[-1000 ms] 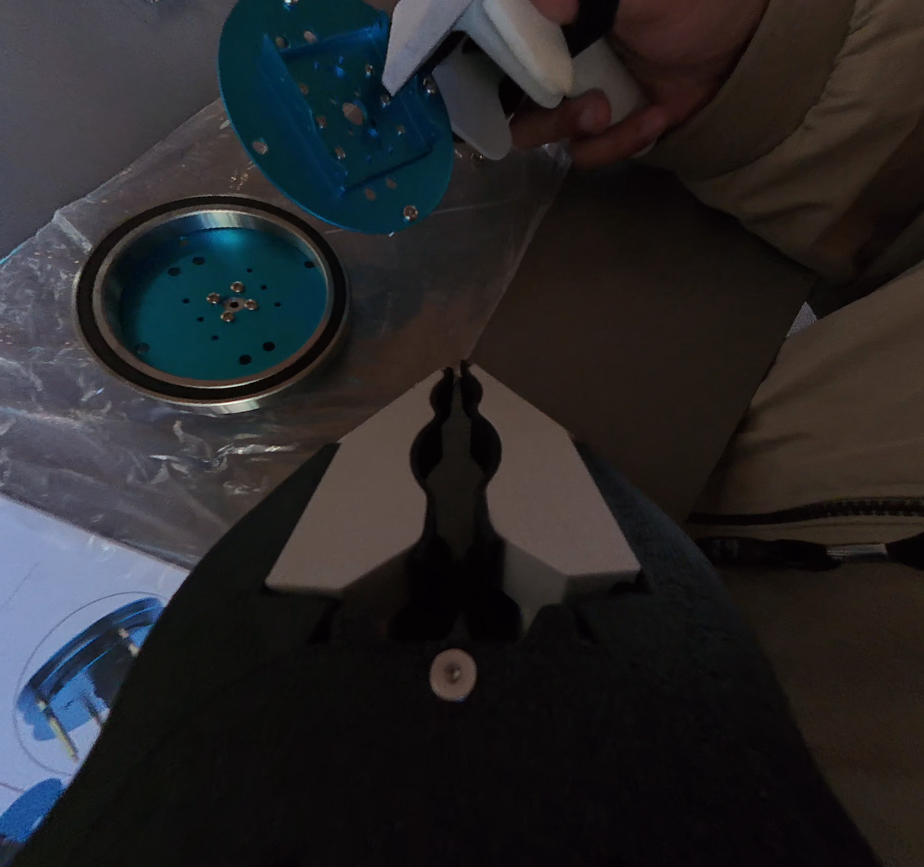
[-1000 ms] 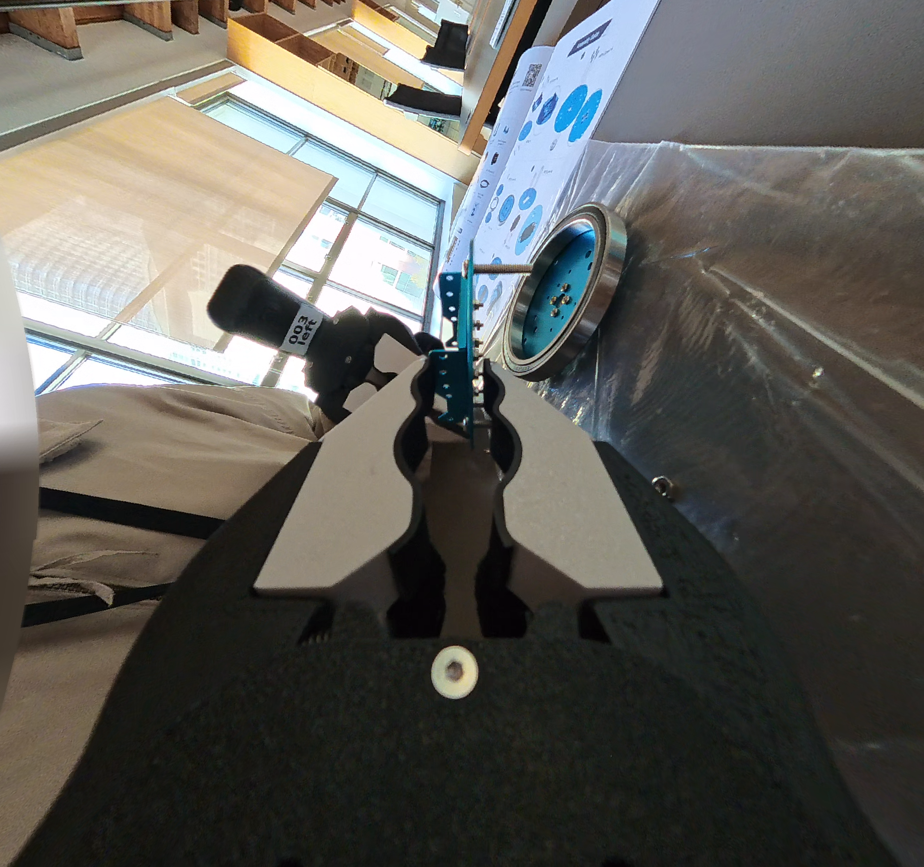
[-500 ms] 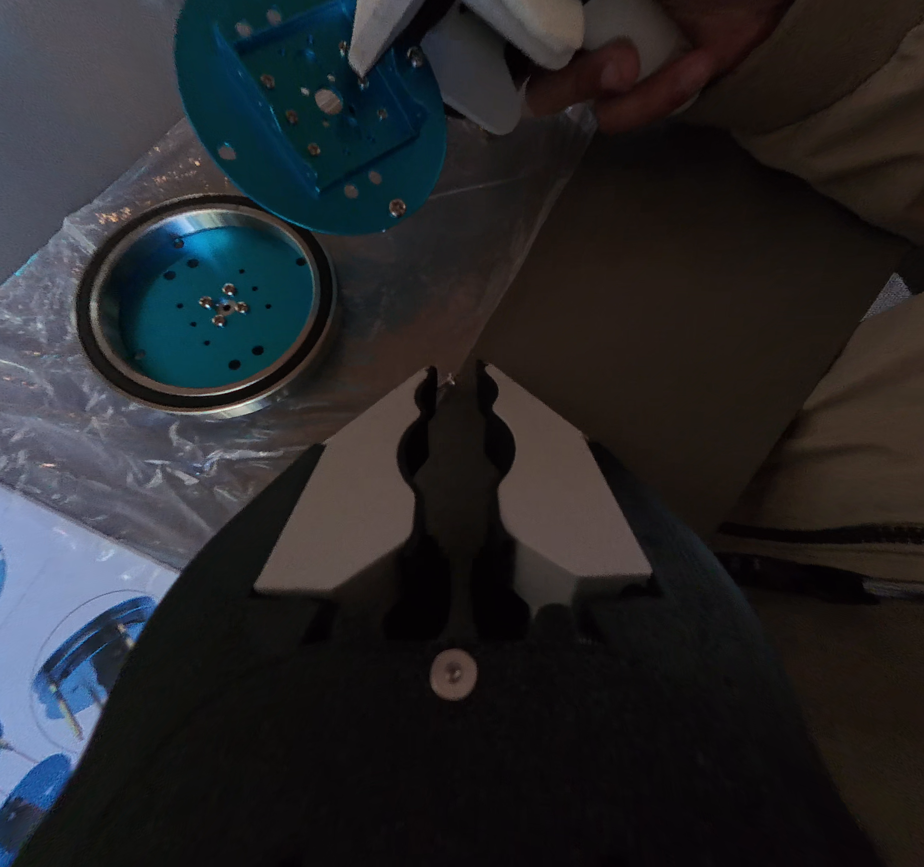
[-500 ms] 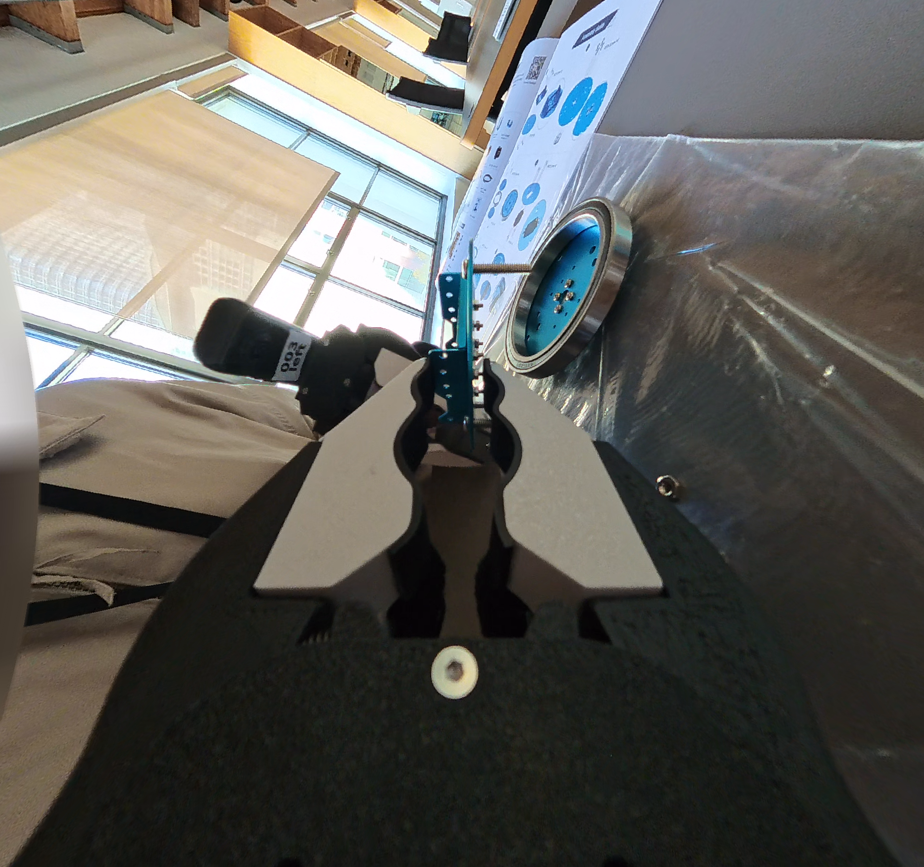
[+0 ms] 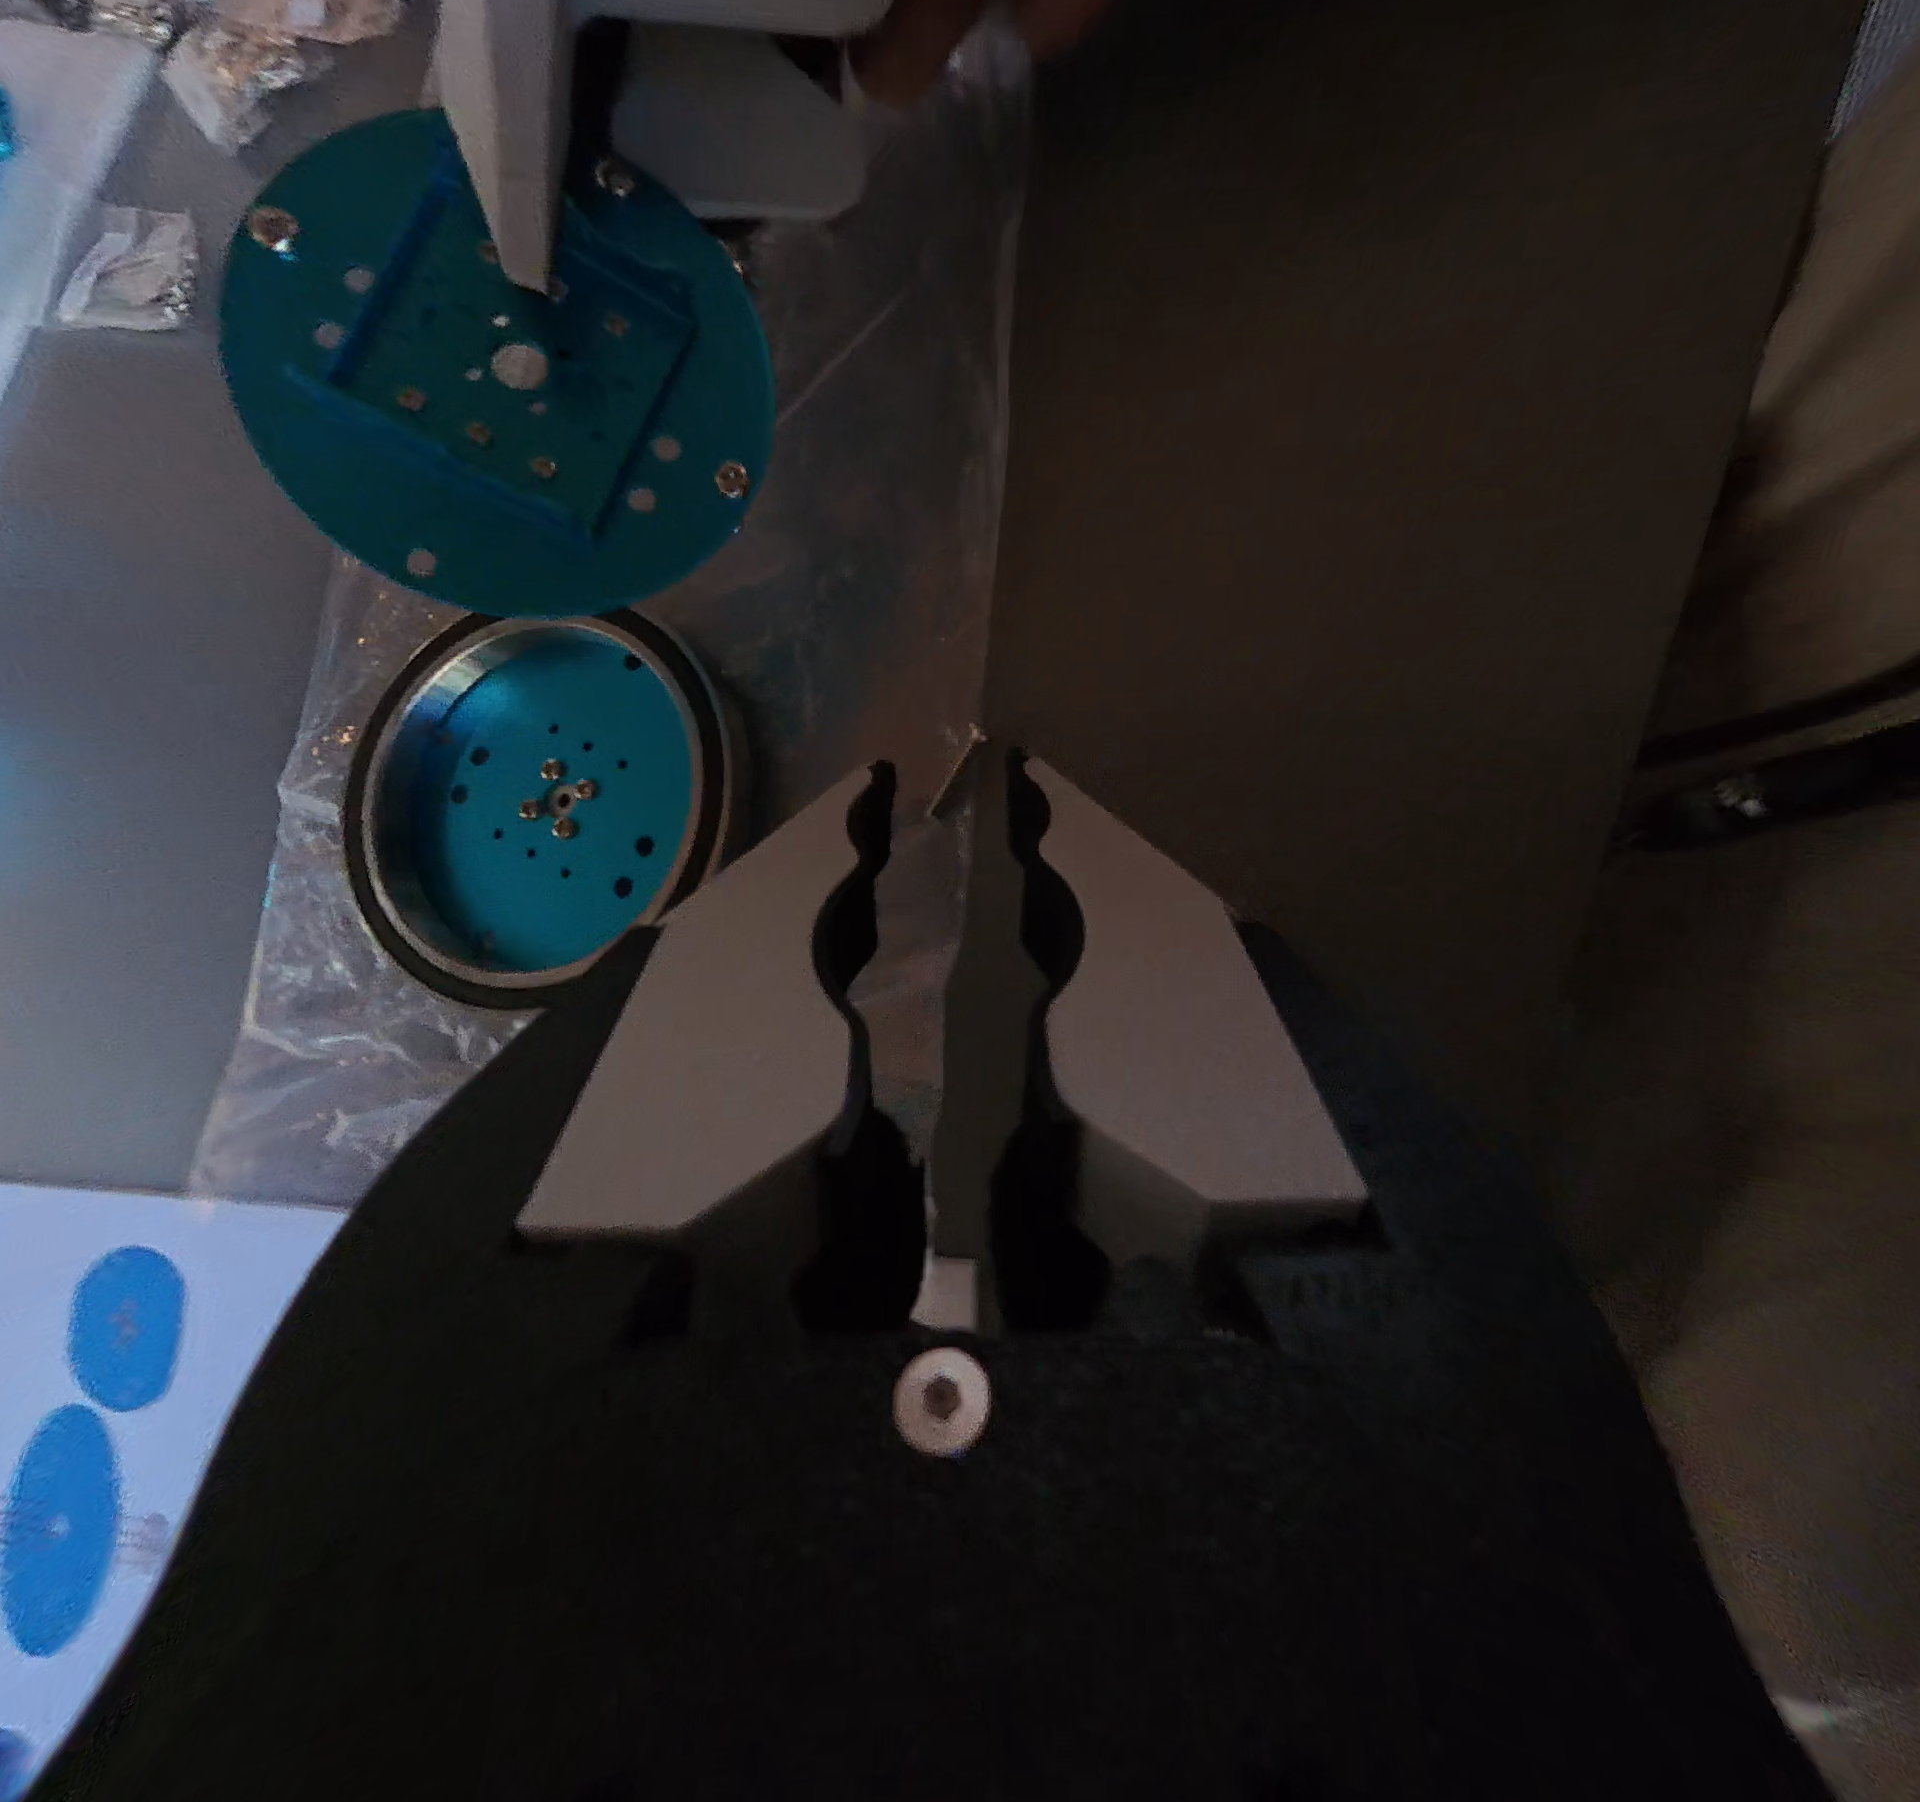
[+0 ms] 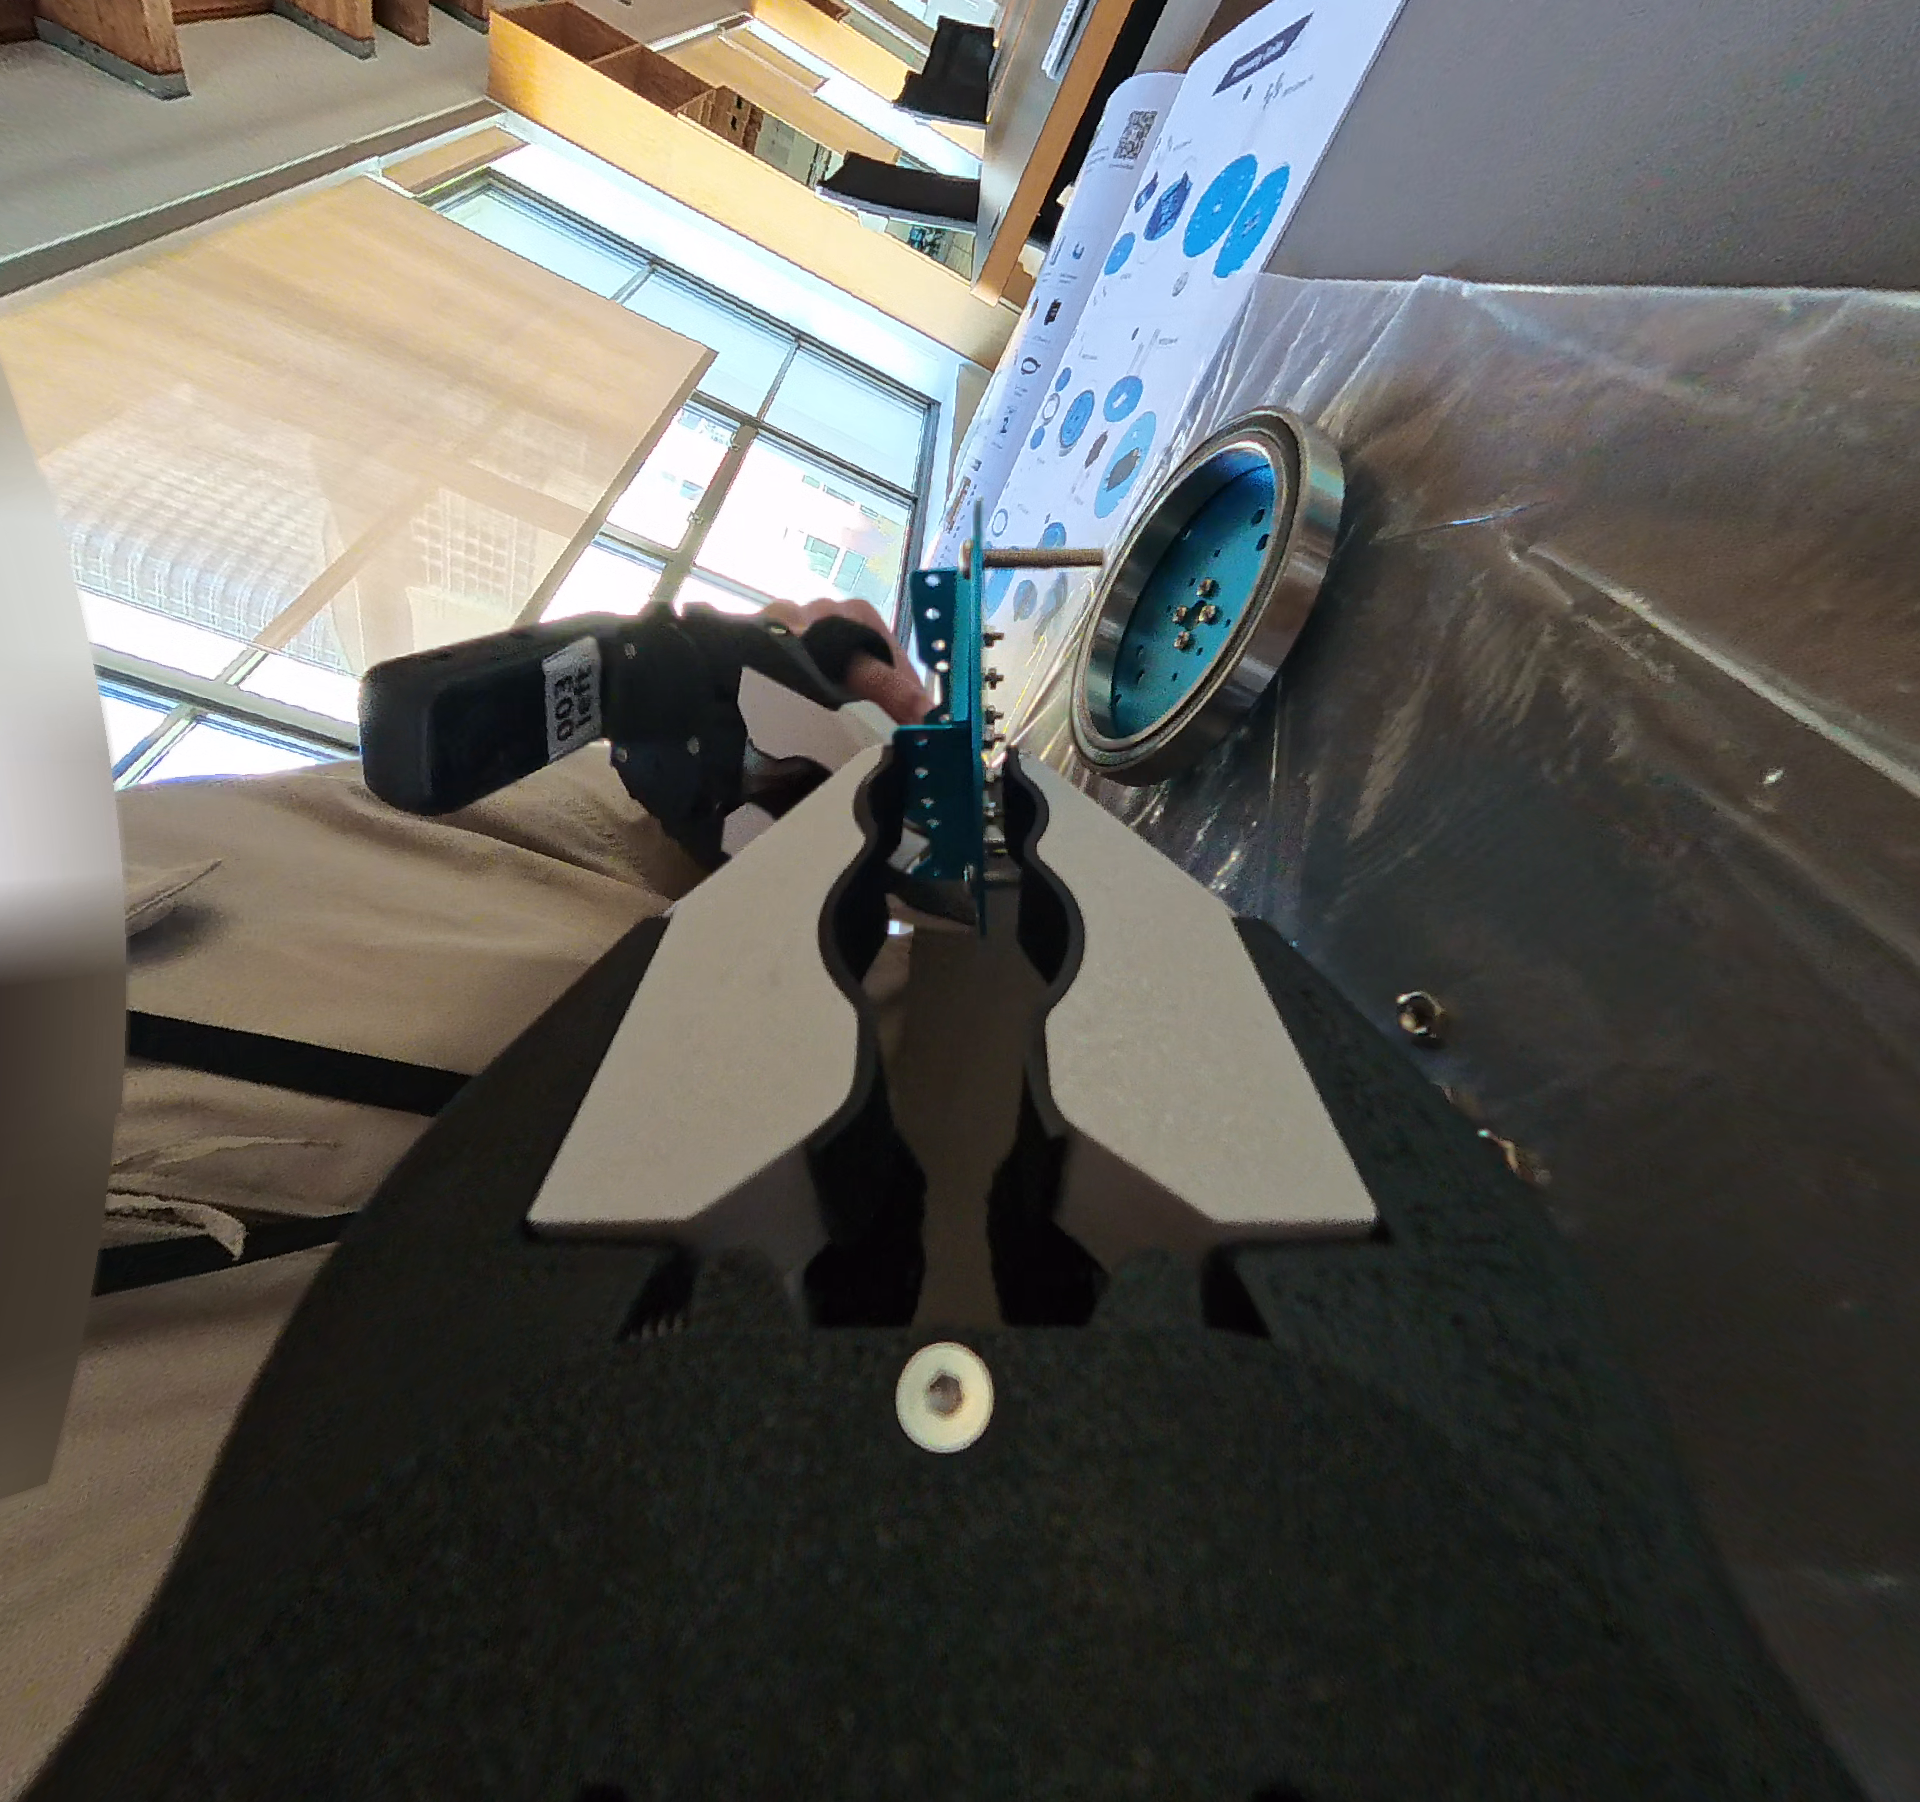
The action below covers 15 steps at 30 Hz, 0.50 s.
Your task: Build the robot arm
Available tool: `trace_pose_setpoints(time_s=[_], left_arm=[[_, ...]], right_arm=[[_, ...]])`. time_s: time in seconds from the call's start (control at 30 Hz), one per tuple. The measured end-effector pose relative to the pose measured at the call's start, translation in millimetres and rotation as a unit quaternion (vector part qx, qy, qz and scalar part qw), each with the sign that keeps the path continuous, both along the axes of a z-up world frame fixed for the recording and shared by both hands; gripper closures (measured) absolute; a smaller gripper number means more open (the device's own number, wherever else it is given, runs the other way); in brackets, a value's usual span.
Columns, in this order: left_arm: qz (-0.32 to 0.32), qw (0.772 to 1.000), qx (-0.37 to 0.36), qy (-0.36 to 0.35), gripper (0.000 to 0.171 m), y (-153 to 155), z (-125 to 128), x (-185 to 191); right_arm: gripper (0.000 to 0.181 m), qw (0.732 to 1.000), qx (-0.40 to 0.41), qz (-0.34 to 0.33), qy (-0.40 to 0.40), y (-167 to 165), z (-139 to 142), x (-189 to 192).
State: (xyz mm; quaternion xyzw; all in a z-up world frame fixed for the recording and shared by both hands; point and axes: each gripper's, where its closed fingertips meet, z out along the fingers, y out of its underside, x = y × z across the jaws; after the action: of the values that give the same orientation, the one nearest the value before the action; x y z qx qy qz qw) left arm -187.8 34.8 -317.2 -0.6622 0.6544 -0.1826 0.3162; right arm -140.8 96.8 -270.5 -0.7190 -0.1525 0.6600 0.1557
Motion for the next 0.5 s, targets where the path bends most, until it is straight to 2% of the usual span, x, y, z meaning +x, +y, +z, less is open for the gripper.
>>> trace_pose_setpoints(time_s=[0.13, 0.33, 0.43, 0.5], left_arm=[[-0.063, 0.997, -0.013, 0.041, 0.150, -4, -7, 5], [-0.086, 0.993, -0.045, 0.066, 0.149, -4, -16, 11], [-0.095, 0.991, -0.057, 0.074, 0.167, -8, -17, 11], [-0.092, 0.992, -0.044, 0.074, 0.171, -5, -18, 11]], right_arm=[[0.164, 1.000, 0.006, 0.001, 0.000, -1, 3, 0], [0.164, 1.000, 0.003, -0.004, 0.001, 2, 2, 3], [0.164, 1.000, 0.003, -0.003, 0.001, 1, 2, 3], [0.164, 1.000, 0.002, -0.002, 0.002, 1, 3, 3]])
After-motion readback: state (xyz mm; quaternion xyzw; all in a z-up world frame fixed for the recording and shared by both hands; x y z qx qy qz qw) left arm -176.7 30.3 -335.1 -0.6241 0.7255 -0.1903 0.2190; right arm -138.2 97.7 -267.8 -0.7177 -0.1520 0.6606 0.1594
